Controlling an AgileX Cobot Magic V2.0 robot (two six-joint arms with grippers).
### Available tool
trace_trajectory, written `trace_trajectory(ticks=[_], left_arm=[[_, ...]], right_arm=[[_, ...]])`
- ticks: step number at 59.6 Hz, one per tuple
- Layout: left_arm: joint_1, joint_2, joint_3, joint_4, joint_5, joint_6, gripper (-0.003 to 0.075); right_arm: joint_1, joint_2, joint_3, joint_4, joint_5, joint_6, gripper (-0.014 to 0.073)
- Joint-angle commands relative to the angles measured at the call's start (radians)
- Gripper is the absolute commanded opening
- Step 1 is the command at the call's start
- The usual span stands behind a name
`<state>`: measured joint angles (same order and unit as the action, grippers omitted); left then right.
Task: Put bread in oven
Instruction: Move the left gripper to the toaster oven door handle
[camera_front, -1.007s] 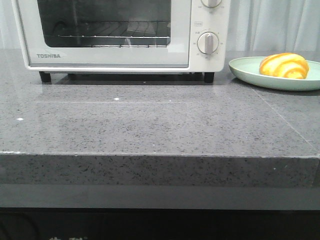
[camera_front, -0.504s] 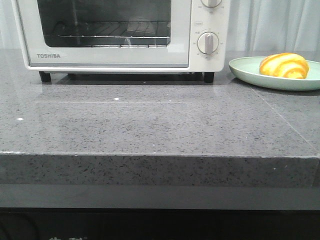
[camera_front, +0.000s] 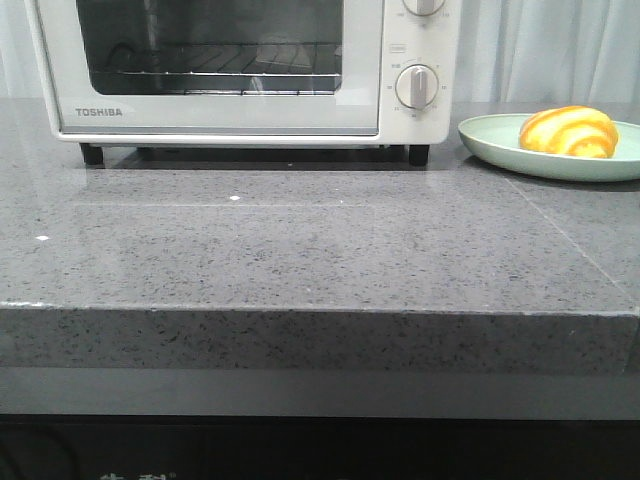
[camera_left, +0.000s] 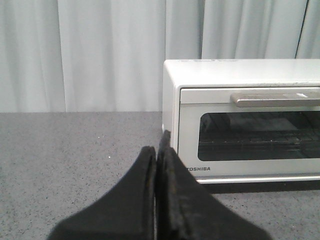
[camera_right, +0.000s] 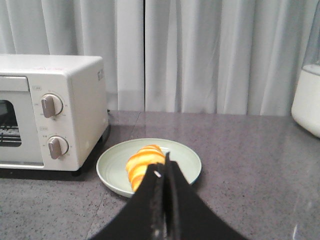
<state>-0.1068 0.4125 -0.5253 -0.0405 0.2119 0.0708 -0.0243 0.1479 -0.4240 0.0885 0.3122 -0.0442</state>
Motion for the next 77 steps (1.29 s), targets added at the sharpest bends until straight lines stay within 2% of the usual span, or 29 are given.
trace_trajectory(ticks=[1, 10, 26, 36, 41, 45, 59, 68, 77], left_arm=[[0.001, 0.101, -0.101, 0.000, -0.024, -0.001, -0.0020], [0.001, 0.178, -0.136, 0.000, -0.029, -0.001, -0.0020], [0.001, 0.187, -0.136, -0.004, -0.042, -0.001, -0.0020], [-0.007, 0.207, -0.156, -0.127, -0.074, -0.001, -0.0020], [-0.050, 0.267, -0.218, -0.127, -0.012, 0.005, -0.0020], [-0.125, 0.342, -0.294, -0.127, 0.022, 0.016, -0.0020], [-0.350, 0.603, -0.526, -0.120, 0.036, 0.016, -0.0020], [-0.414, 0.759, -0.653, -0.122, 0.054, 0.014, -0.0020], [-0.425, 0.881, -0.733, -0.131, 0.047, 0.014, -0.0020]], right_arm=[[-0.004, 0.082, -0.101, -0.005, 0.021, -0.007, -0.0067], [-0.004, 0.154, -0.193, -0.005, 0.102, -0.007, -0.0067], [-0.004, 0.165, -0.208, -0.005, 0.097, -0.007, -0.0067], [-0.004, 0.165, -0.208, -0.005, 0.094, -0.007, -0.0067], [-0.004, 0.165, -0.208, -0.005, 0.094, -0.007, -0.0067], [-0.004, 0.165, -0.208, -0.005, 0.094, -0.007, -0.0067], [-0.004, 0.165, -0.208, -0.005, 0.096, -0.007, -0.0067], [-0.004, 0.165, -0.208, -0.005, 0.094, -0.007, -0.0067], [-0.004, 0.165, -0.208, -0.005, 0.094, -0.007, -0.0067]])
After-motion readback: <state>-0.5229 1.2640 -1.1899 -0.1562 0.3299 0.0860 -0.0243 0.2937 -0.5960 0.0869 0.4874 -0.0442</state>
